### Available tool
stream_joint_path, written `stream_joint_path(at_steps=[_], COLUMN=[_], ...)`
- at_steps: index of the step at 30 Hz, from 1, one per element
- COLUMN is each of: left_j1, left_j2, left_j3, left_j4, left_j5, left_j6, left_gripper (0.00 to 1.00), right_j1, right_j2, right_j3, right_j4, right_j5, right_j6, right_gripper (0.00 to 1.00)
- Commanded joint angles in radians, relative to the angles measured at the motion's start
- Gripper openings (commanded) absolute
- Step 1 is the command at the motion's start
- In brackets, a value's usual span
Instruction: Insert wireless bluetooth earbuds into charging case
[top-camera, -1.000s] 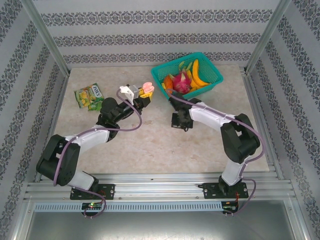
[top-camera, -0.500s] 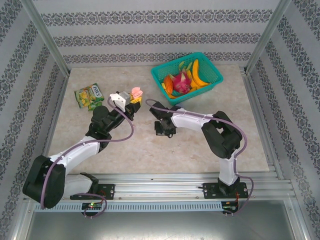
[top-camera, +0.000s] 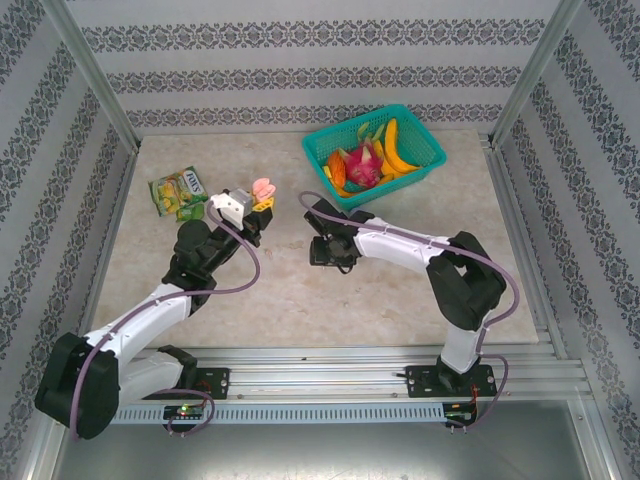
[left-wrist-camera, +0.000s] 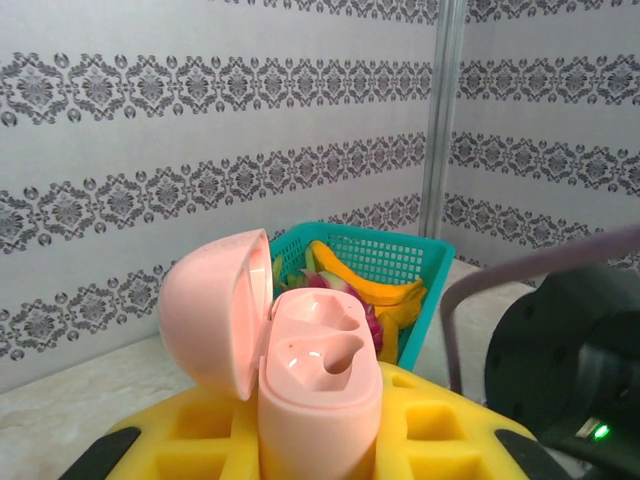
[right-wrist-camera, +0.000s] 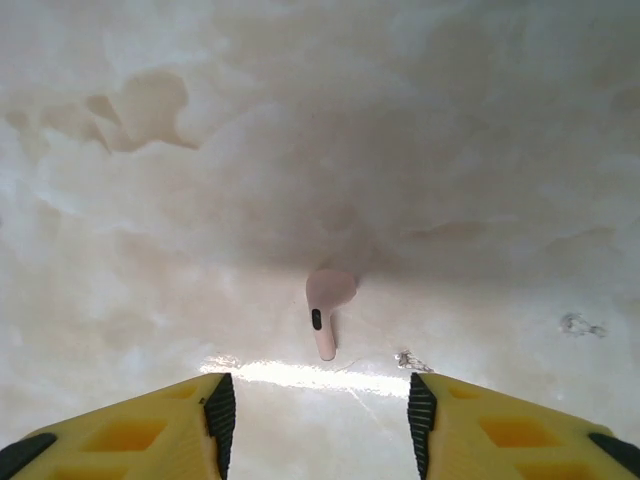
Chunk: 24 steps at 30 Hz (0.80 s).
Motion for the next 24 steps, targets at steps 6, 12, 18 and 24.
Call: stream_joint_path(at_steps=[6,12,18,24], left_j1=[0.029,0.059,0.086,0.097], left_j2=[-0.025,-0.021,-0.023,-0.030], left_j3=[-0.016,-0.033,-0.053,-0.068], left_j4=[0.001,0.029,0.052,0.063], left_j5=[-0.065,-0.103,-0.124,-0.129], left_j6=[0.004,-0.025,-0.053,-0.063], left_gripper=[0.00,0.00,0.00,0.00], right_j1=[0.007,0.014,0.025,0.031], right_j2=[0.080,0.125,0.177,0.222], right_j3=[0.079,0.104,0.152,0.200], right_j4=[-0.116,-0.119,-0.138,-0.161], right_j5=[0.056,0.071,0.085,0.101], right_j6=[0.017,0.049,0.061,0.061], right_gripper=[0.54,0.54,0.52,0.49])
